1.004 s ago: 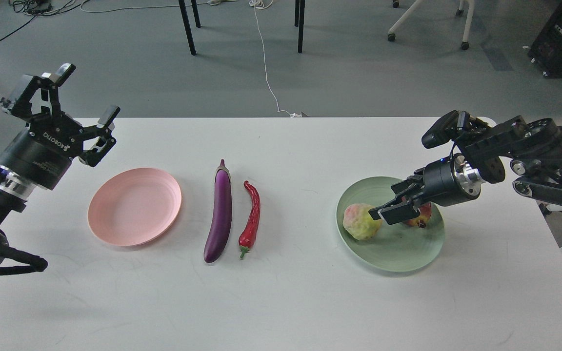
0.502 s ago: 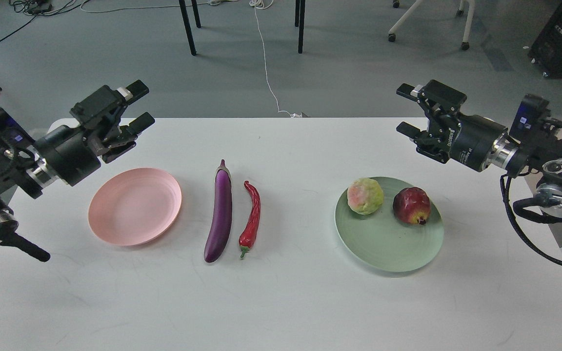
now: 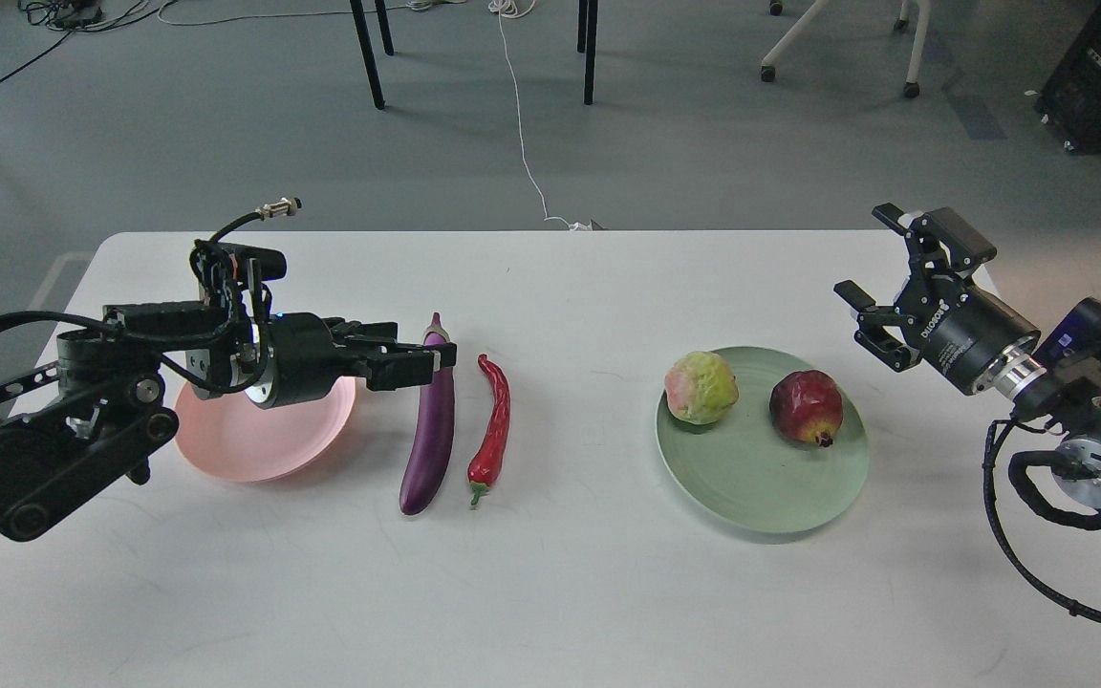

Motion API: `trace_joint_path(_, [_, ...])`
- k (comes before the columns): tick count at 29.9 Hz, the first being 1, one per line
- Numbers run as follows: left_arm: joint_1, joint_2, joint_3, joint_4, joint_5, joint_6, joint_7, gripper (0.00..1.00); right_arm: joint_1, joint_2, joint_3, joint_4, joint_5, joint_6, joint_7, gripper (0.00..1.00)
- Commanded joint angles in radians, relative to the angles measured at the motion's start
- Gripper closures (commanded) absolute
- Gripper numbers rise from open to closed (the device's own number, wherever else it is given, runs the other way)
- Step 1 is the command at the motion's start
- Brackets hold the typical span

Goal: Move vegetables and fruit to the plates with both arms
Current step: 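Reach the left gripper over the purple eggplant and close on it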

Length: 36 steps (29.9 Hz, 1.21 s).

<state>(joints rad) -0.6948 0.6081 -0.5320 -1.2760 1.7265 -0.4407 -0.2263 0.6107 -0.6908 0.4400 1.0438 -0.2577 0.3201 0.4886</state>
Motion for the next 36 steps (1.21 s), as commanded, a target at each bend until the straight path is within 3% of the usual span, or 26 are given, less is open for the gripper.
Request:
trace_joint_path(1, [-0.045,-0.062,0.063,0.066,0.004,0.0,0.028,0.01,0.0,0.004,0.0,-0.002,-0.002,0.0,0.0,0.01])
trace_joint_path(12, [-0.097,-0.162,0.139,0.27,0.016,0.007,0.038,0.01,0.0,-0.001,0.002,-0.002,0.0,0.002,0.0,0.01])
trace_joint_path(36, [-0.094,-0.217,0.188,0.362,0.013,0.007,0.048,0.05,-0.002,-0.003,0.003,-0.004,-0.002,0.002,0.0,0.01])
